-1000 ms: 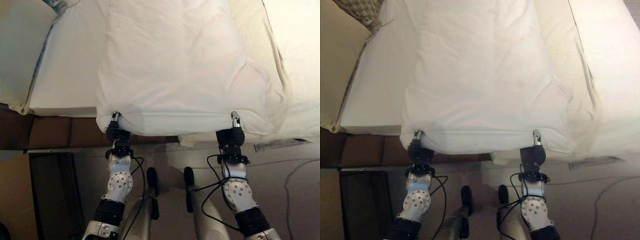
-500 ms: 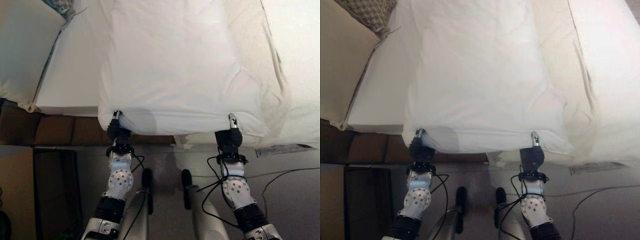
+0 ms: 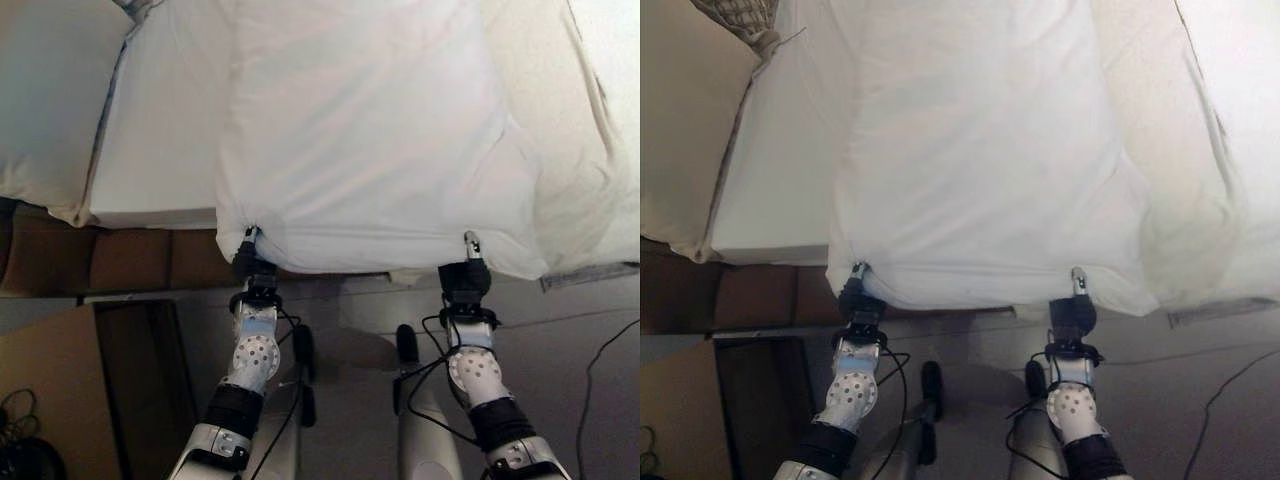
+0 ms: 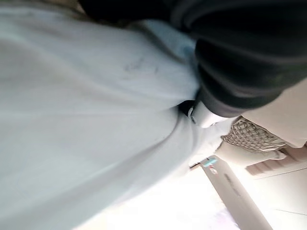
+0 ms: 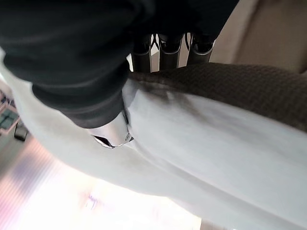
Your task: Make the bed
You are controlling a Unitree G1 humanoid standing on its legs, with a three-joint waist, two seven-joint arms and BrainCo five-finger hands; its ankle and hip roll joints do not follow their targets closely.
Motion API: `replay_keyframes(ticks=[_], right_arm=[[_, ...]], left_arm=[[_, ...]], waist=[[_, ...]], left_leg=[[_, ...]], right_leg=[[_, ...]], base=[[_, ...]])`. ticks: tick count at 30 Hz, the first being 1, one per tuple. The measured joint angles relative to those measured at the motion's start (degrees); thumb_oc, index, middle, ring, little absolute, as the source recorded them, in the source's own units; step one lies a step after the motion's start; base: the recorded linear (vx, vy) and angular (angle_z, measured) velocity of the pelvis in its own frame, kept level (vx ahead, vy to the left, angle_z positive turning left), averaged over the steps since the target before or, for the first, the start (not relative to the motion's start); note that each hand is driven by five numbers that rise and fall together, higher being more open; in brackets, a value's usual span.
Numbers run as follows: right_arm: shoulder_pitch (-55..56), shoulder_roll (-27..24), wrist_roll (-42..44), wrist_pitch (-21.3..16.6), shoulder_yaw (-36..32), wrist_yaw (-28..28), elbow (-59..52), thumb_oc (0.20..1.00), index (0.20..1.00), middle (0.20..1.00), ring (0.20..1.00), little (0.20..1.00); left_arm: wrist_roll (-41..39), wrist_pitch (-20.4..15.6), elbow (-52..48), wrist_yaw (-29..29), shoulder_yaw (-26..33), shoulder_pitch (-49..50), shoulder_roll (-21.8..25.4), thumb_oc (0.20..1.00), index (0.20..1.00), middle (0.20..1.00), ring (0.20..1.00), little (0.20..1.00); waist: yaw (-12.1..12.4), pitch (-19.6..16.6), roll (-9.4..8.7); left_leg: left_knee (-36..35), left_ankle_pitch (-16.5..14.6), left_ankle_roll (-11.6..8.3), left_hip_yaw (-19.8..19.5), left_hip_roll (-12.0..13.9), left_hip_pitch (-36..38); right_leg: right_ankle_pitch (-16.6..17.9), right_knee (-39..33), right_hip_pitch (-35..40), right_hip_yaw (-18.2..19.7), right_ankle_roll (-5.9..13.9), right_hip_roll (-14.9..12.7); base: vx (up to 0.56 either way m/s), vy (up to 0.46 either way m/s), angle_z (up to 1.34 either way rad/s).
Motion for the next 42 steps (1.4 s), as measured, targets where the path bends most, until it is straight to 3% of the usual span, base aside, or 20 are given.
replay_keyframes(ticks=[2, 3, 6, 13, 21, 25, 33, 35, 36, 37, 42], right_arm=[[-0.3, 0.2, 0.0, 0.4, 0.2, 1.1, 2.3, 0.200, 0.200, 0.200, 0.200, 0.200], [-1.5, 0.2, 0.0, 0.5, 0.2, 2.2, 5.1, 0.200, 0.200, 0.200, 0.200, 0.200], [-3.9, 0.1, -0.1, 1.7, 0.7, 4.4, 11.1, 0.200, 0.200, 0.200, 0.200, 0.200], [-8.8, 0.5, -0.7, 5.3, 1.5, 7.2, 25.3, 0.200, 0.200, 0.200, 0.200, 0.200], [-14.9, 1.1, -4.3, 7.1, 0.5, 5.0, 39.8, 0.200, 0.200, 0.200, 0.200, 0.200], [-16.4, 1.1, -8.2, 8.2, 0.3, 2.2, 42.1, 0.200, 0.200, 0.200, 0.200, 0.200], [-16.5, 0.4, -12.5, 12.7, 1.4, 2.0, 42.6, 0.216, 0.216, 0.216, 0.216, 0.216], [-16.9, 0.3, -13.8, 13.1, 1.4, 2.0, 44.1, 1.000, 1.000, 1.000, 1.000, 1.000], [-16.9, 0.1, -14.6, 13.4, 1.4, 1.8, 45.3, 1.000, 1.000, 1.000, 1.000, 1.000], [-16.9, 0.0, -14.9, 13.5, 1.4, 1.7, 45.6, 1.000, 1.000, 1.000, 1.000, 1.000], [-16.7, -0.2, -17.5, 14.4, 1.5, 0.3, 49.2, 1.000, 1.000, 1.000, 1.000, 1.000]], left_arm=[[0.0, -0.6, 1.1, 0.0, 0.1, 0.0, -0.1, 0.200, 0.200, 0.200, 0.200, 0.200], [0.4, -1.0, 2.9, 0.5, 0.3, -0.8, -0.3, 0.200, 0.200, 0.200, 0.200, 0.200], [2.9, -2.3, 7.4, 2.5, 1.5, -2.1, -0.9, 0.200, 0.200, 0.200, 0.200, 0.200], [4.0, -4.4, 20.1, 5.5, 6.9, -6.4, -3.7, 0.200, 0.200, 0.200, 0.200, 0.200], [4.7, -3.5, 38.2, 5.7, 10.8, -15.0, -3.4, 0.200, 0.200, 0.200, 0.200, 0.200], [7.3, -2.9, 40.5, 7.3, 11.6, -15.9, -2.9, 0.200, 0.200, 0.200, 0.200, 0.200], [11.5, -1.3, 43.2, 15.1, 13.3, -18.1, -1.9, 0.200, 0.200, 0.200, 0.200, 0.200], [12.8, -0.5, 43.2, 16.0, 13.5, -18.2, -1.8, 0.200, 0.200, 0.200, 0.200, 0.200], [13.2, -0.3, 43.2, 16.6, 13.6, -18.2, -1.8, 0.900, 0.900, 0.900, 0.900, 0.900], [13.2, -0.3, 43.6, 17.0, 13.9, -18.2, -1.8, 1.000, 1.000, 1.000, 1.000, 1.000], [13.1, 0.9, 47.5, 17.5, 15.3, -15.9, -1.2, 1.000, 1.000, 1.000, 1.000, 1.000]], waist=[[-1.0, 0.0, -0.03], [-1.6, 0.0, 0.03], [-1.7, 0.0, 0.06], [-1.6, 0.1, 0.13], [-2.0, -0.1, 0.41], [-1.9, -0.1, 0.43], [-2.0, -0.4, 0.82], [-2.0, -0.4, 0.82], [-1.9, -0.5, 0.78], [-1.9, -0.6, 0.80], [-1.7, -0.6, 0.78]], left_leg=[[-0.1, 0.3, 0.56, -2.9, -1.0, 0.1], [-0.7, 0.6, 0.79, -4.2, -1.1, 0.0], [-2.2, 1.5, 0.66, -4.4, -0.9, 0.2], [-3.6, 1.9, -0.16, -3.4, 0.4, 0.6], [-4.7, 3.0, -2.20, -5.7, 2.0, -0.6], [-4.7, 3.1, -2.52, -5.8, 2.6, -0.7], [-4.7, 3.1, -2.54, -5.8, 2.6, -0.4], [-4.7, 3.1, -2.54, -5.9, 2.5, -0.1], [-4.7, 3.1, -2.54, -5.9, 2.5, 0.2], [-4.7, 3.1, -2.54, -6.0, 2.5, 0.2], [-4.7, 3.1, -2.61, -6.0, 2.7, 0.5]], right_leg=[[-1.1, -0.6, 1.5, 0.0, 1.15, 1.4], [-3.3, 0.7, 1.0, 1.3, 1.21, 4.2], [-3.6, 2.3, 0.0, 3.8, -0.87, 7.0], [-3.3, 1.4, -0.1, 3.5, -1.68, 8.1], [-4.9, 3.4, -1.7, 0.8, -3.94, 9.7], [-5.3, 4.1, -2.0, 0.5, -4.59, 10.2], [-5.3, 4.4, -1.9, 0.5, -4.62, 10.3], [-5.3, 4.4, -1.4, 0.2, -4.62, 10.2], [-5.4, 4.4, -1.0, 0.0, -4.57, 10.2], [-5.4, 4.4, -1.0, -0.1, -4.57, 10.2], [-5.4, 4.5, -0.4, -0.7, -4.59, 10.2]], base=[[0.02, 0.175, 0.04], [0.05, 0.128, 0.19], [0.04, 0.043, 0.04], [0.02, -0.083, -0.07], [0.01, -0.066, 0.10], [0.00, -0.011, 0.03], [0.00, 0.002, 0.00], [0.01, 0.014, 0.07], [0.01, 0.006, 0.08], [0.03, 0.014, 0.07], [0.04, 0.010, 0.05]])
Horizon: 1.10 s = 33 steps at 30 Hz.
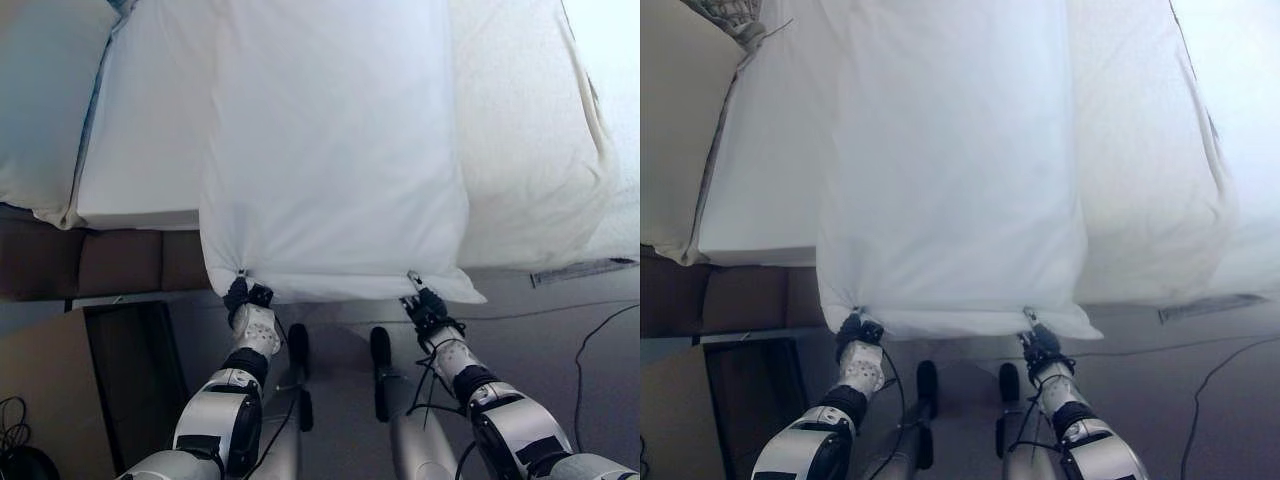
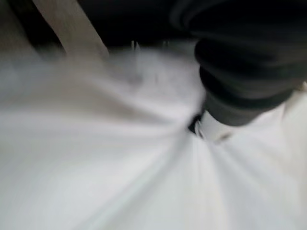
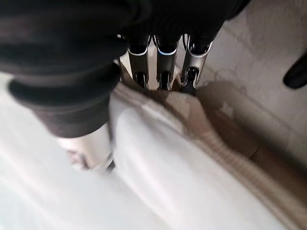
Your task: Make the bed
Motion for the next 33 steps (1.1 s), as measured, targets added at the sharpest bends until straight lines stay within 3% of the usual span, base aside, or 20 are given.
replay_keyframes(ticks=[7, 14, 19, 26, 33], right_arm=[[10.7, -0.4, -3.0, 3.0, 0.5, -1.8, 6.3, 1.000, 1.000, 1.000, 1.000, 1.000], [11.6, -2.0, -3.4, 2.9, 0.1, -1.1, 6.0, 1.000, 1.000, 1.000, 1.000, 1.000], [11.4, -2.8, -8.8, 2.3, 5.2, -0.2, 0.2, 1.000, 1.000, 1.000, 1.000, 1.000], [11.1, -6.1, -11.3, -0.2, 10.8, 4.0, -16.1, 1.000, 1.000, 1.000, 1.000, 1.000], [1.5, -9.7, -16.5, -0.5, 16.5, 8.8, -19.1, 1.000, 1.000, 1.000, 1.000, 1.000]], left_arm=[[-2.4, 2.2, 2.6, -0.9, 1.3, 10.1, 1.6, 1.000, 1.000, 1.000, 1.000, 1.000], [4.6, 3.7, 1.5, -3.7, -5.1, 14.2, 1.7, 1.000, 1.000, 1.000, 1.000, 1.000], [18.0, 3.6, -8.1, -6.0, -16.9, 18.2, 3.4, 1.000, 1.000, 1.000, 1.000, 1.000], [23.1, 3.7, -20.5, -17.0, -22.7, 16.7, 8.6, 1.000, 1.000, 1.000, 1.000, 1.000], [24.7, 5.0, -23.0, -23.1, -27.3, 6.9, 10.6, 1.000, 1.000, 1.000, 1.000, 1.000]], waist=[[0.2, -0.1, 0.14], [0.4, -0.6, 0.96], [0.6, -0.6, 2.65], [1.6, -0.5, 2.82], [1.5, 1.2, 2.55]], left_leg=[[-0.2, 0.1, 0.02, -0.1, 0.0, 0.1], [-2.6, 1.9, -0.73, -1.3, 0.1, -0.4], [-3.5, 3.5, -0.64, -1.5, 0.3, -2.4], [-3.4, 4.2, -0.88, -1.6, 0.0, -4.5], [-1.9, 4.5, -1.05, -1.5, -0.3, -7.1]], right_leg=[[0.0, 0.0, 0.2, -0.2, -0.01, 0.0], [0.0, 1.2, -1.5, -1.0, -0.08, 0.1], [0.1, 2.7, -4.6, -1.6, -0.78, 0.3], [-0.8, 5.9, -8.1, -1.6, -1.20, 0.2], [-1.4, 8.6, -11.2, -1.3, -1.12, 0.2]], base=[[0.05, -0.007, 0.01], [0.03, -0.029, 0.07], [0.01, -0.019, 0.02], [-0.01, 0.001, 0.01], [-0.08, 0.006, 0.02]])
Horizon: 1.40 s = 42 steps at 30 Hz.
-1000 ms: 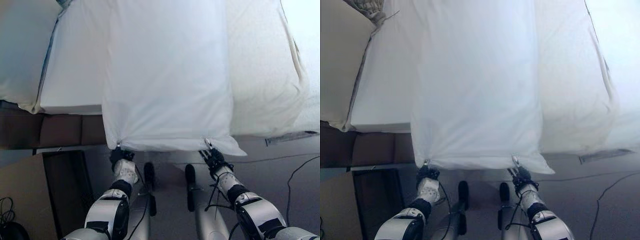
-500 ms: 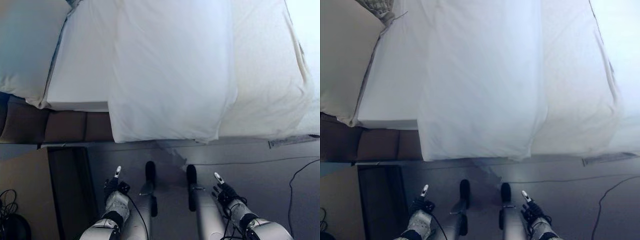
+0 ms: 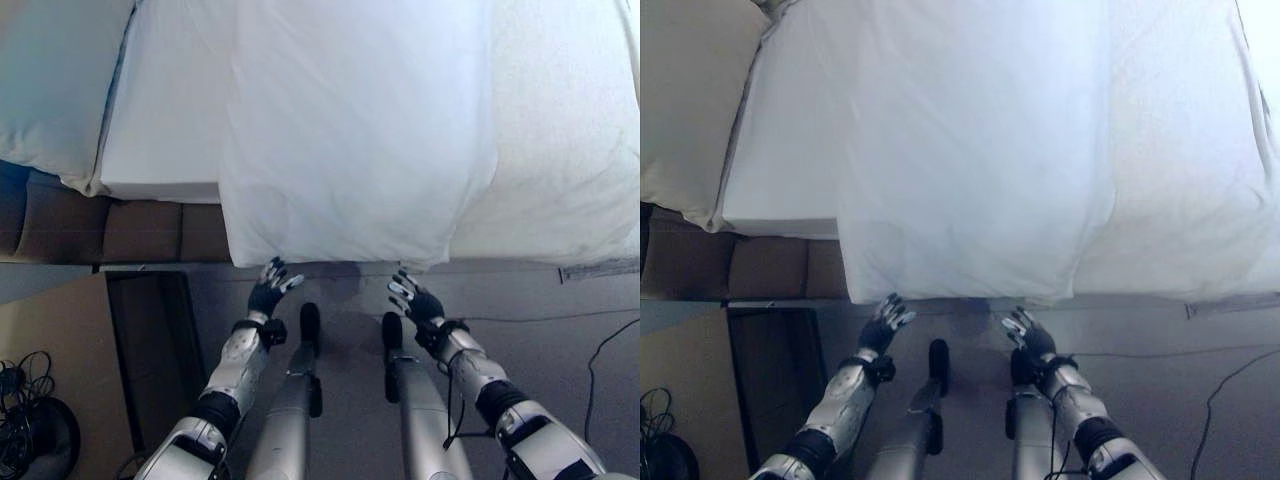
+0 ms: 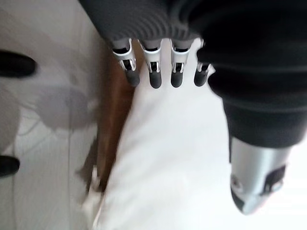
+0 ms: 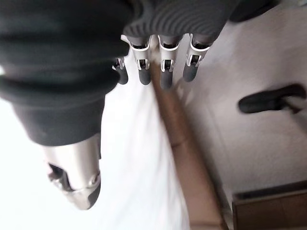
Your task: Make the bed
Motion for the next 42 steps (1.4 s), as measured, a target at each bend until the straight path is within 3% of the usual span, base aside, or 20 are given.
replay_keyframes(ticks=[5, 7, 12, 18, 23, 31, 42], right_arm=[[-13.8, -1.4, -0.5, 0.4, 2.9, 2.6, 0.9, 1.000, 1.000, 1.000, 1.000, 1.000], [-17.5, -1.3, -0.5, 0.5, 3.8, 2.8, 1.2, 1.000, 1.000, 1.000, 1.000, 1.000], [-23.5, -1.2, 0.5, 0.7, 4.1, 3.2, 3.4, 1.000, 1.000, 1.000, 1.000, 1.000], [-31.4, -1.5, 7.0, 1.4, 3.8, 3.1, 9.4, 1.000, 1.000, 1.000, 1.000, 1.000], [-35.7, -1.5, 11.4, 1.3, 3.1, -0.1, 13.2, 1.000, 1.000, 1.000, 1.000, 1.000], [-41.8, -5.1, 11.6, 1.2, 2.5, -4.1, 16.6, 1.000, 1.000, 1.000, 1.000, 1.000], [-44.1, -16.8, 11.5, -0.6, -1.5, -11.4, 21.4, 1.000, 1.000, 1.000, 1.000, 1.000]], left_arm=[[-3.0, 2.5, 2.1, -6.6, -4.5, -15.1, 2.3, 1.000, 1.000, 1.000, 1.000, 1.000], [-3.0, 2.7, 4.8, -7.5, -5.5, -19.4, 3.5, 1.000, 1.000, 1.000, 1.000, 1.000], [-2.9, 2.8, 7.3, -8.5, -6.7, -23.7, 6.7, 1.000, 1.000, 1.000, 1.000, 1.000], [-2.9, 3.0, 12.5, -8.4, -8.2, -32.7, 9.5, 1.000, 1.000, 1.000, 1.000, 1.000], [-2.5, 2.8, 20.0, -4.3, -8.3, -38.0, 10.1, 1.000, 1.000, 1.000, 1.000, 1.000], [-1.8, 2.8, 22.5, 1.8, -8.0, -42.4, 13.3, 1.000, 1.000, 1.000, 1.000, 1.000], [-1.3, 1.7, 23.3, 10.2, -4.0, -44.0, 22.6, 1.000, 1.000, 1.000, 1.000, 1.000]], waist=[[-0.4, 2.2, -1.10], [-1.6, 2.6, -1.70], [-1.7, 2.8, -2.29], [-1.9, 3.1, -2.75], [-2.9, 3.3, -3.22], [-2.8, 3.3, -3.22], [-2.3, 3.3, -3.19]], left_leg=[[6.1, -0.3, -0.44, 0.0, -0.1, -8.3], [10.2, -1.3, -0.52, 0.0, 0.1, -11.8], [19.9, -5.0, -1.06, 0.0, 1.0, -19.1], [28.1, -6.9, -0.99, 0.0, 1.7, -28.1], [29.7, -7.5, -0.66, 0.0, 1.7, -29.3], [29.0, -7.5, -0.56, 0.1, 1.6, -29.6], [24.6, -5.7, -0.68, 0.0, 1.1, -28.7]], right_leg=[[-0.5, 5.5, -7.7, 0.0, -0.85, -0.2], [-1.6, 8.9, -10.4, -0.8, -1.41, -0.5], [-3.5, 15.4, -16.6, -0.4, -2.06, -0.5], [-3.7, 20.8, -24.7, -0.1, -2.25, -0.1], [-3.7, 21.3, -25.2, -0.2, -1.98, -0.1], [-3.5, 20.7, -25.6, -0.3, -2.03, -0.2], [-3.2, 18.3, -25.2, -0.9, -2.38, -0.9]], base=[[-0.11, -0.032, 0.07], [-0.07, -0.021, 0.22], [-0.02, 0.013, 0.00], [0.00, 0.037, -0.07], [0.00, 0.000, 0.00], [0.00, 0.000, 0.00], [0.00, -0.036, 0.04]])
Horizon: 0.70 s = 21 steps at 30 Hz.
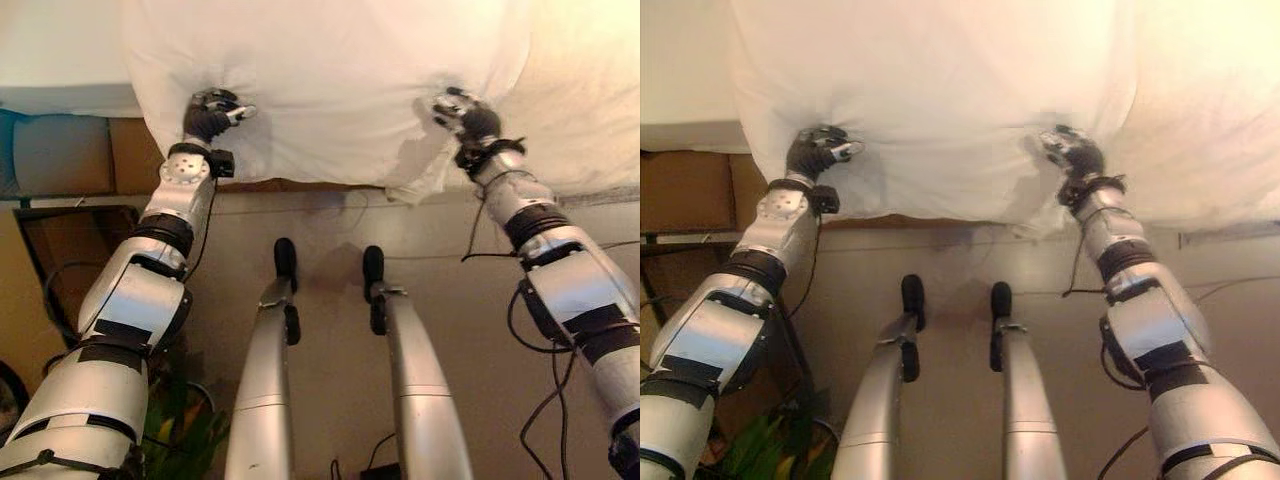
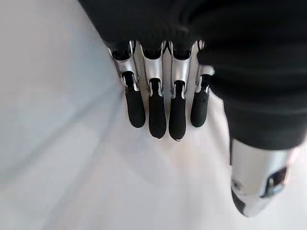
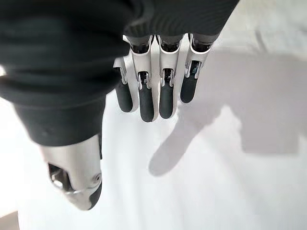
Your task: Make the bed
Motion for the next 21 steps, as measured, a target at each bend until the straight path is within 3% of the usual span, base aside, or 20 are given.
replay_keyframes(ticks=[11, 14, 16, 20, 21], right_arm=[[9.3, -5.5, -3.0, 0.1, -9.9, -5.5, 4.6, 1.000, 1.000, 1.000, 1.000, 1.000], [15.8, -5.4, -3.0, 0.3, -12.3, -6.2, 4.3, 1.000, 1.000, 1.000, 1.000, 1.000], [21.4, -4.0, -2.9, 0.3, -16.3, -6.1, 4.2, 1.000, 1.000, 1.000, 1.000, 1.000], [33.9, 4.0, -3.2, -0.5, -19.3, -4.0, -0.4, 1.000, 1.000, 1.000, 1.000, 1.000], [38.6, 7.3, -3.5, -0.2, -18.9, -2.6, -0.6, 1.000, 1.000, 1.000, 1.000, 1.000]], left_arm=[[3.5, 0.5, 3.8, 10.2, 14.6, 12.6, 8.9, 1.000, 1.000, 1.000, 1.000, 1.000], [3.6, 0.9, 3.8, 10.7, 16.1, 18.5, 7.6, 1.000, 1.000, 1.000, 1.000, 1.000], [3.9, 0.9, 1.9, 10.2, 18.0, 22.2, 3.6, 1.000, 1.000, 1.000, 1.000, 1.000], [3.9, 0.2, -3.3, 4.5, 19.4, 34.0, -5.4, 1.000, 1.000, 1.000, 1.000, 1.000], [3.9, 0.6, -2.6, 2.1, 18.9, 37.8, -8.4, 1.000, 1.000, 1.000, 1.000, 1.000]], waist=[[1.4, 0.0, 0.07], [1.6, 0.0, 0.11], [2.5, 0.0, 0.20], [2.7, -0.1, 0.52], [2.4, -1.6, 0.74]], left_leg=[[-11.5, 4.2, -1.16, -0.8, -0.1, 10.9], [-14.2, 5.1, -1.27, -1.4, -0.2, 14.8], [-17.4, 6.1, -1.32, -1.6, -0.2, 19.1], [-23.3, 6.5, -1.15, -1.9, 0.4, 30.5], [-25.4, 6.6, -1.17, -2.0, 0.5, 34.2]], right_leg=[[0.3, -5.0, 8.3, -1.5, -0.77, -0.1], [0.4, -6.8, 12.3, -2.6, -0.92, -0.1], [0.4, -8.8, 16.3, -2.9, -0.94, 0.0], [0.1, -14.2, 27.8, -4.2, -0.46, 0.2], [-0.2, -16.0, 31.4, -4.4, -0.01, 0.5]], base=[[0.00, -0.054, 0.06], [0.04, -0.052, 0.07], [0.10, -0.030, 0.09], [0.11, 0.008, 0.07], [0.14, 0.030, 0.05]])
